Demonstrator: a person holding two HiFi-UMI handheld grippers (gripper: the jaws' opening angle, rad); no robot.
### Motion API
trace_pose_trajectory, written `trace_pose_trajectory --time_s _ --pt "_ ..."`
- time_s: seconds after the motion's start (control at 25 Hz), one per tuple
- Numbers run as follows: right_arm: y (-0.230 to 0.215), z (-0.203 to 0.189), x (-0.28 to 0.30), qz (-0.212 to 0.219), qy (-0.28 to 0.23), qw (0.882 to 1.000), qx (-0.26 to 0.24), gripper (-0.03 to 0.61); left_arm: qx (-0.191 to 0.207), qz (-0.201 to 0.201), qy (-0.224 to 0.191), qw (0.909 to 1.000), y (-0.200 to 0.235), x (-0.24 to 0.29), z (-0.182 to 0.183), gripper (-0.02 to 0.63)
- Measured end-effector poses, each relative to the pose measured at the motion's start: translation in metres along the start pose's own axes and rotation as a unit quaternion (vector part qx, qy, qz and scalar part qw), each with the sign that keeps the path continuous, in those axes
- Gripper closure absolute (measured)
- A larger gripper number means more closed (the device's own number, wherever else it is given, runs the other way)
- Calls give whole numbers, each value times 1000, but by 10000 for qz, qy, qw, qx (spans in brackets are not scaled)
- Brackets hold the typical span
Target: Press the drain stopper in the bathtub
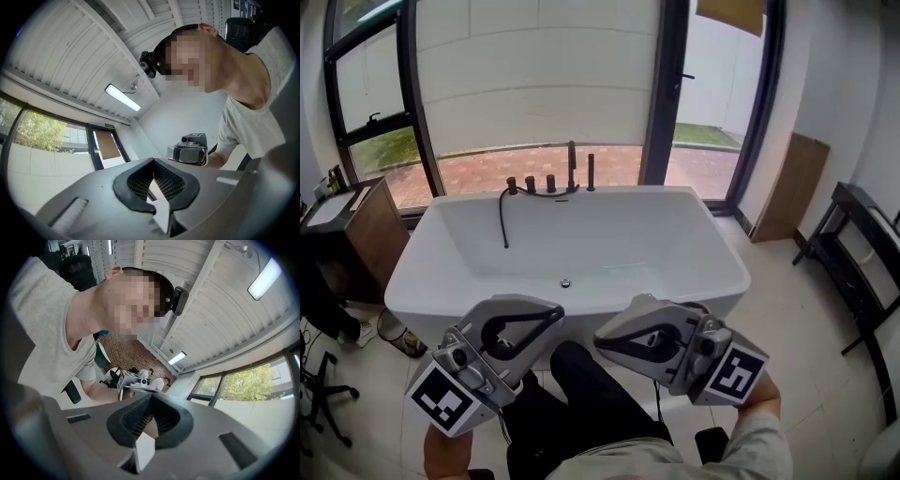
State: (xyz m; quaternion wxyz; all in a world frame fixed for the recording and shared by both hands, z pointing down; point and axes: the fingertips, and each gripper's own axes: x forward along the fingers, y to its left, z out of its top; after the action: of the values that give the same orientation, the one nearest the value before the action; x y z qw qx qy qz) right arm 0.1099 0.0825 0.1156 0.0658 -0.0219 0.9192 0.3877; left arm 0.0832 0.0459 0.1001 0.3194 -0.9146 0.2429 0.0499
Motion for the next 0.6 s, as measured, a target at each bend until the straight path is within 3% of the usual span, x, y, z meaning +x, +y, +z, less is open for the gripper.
trace_pose_trajectory --time_s 0.6 --pt "8 -5 -3 11 106 9999 31 578 15 22 1 10000 -10 -3 1 611"
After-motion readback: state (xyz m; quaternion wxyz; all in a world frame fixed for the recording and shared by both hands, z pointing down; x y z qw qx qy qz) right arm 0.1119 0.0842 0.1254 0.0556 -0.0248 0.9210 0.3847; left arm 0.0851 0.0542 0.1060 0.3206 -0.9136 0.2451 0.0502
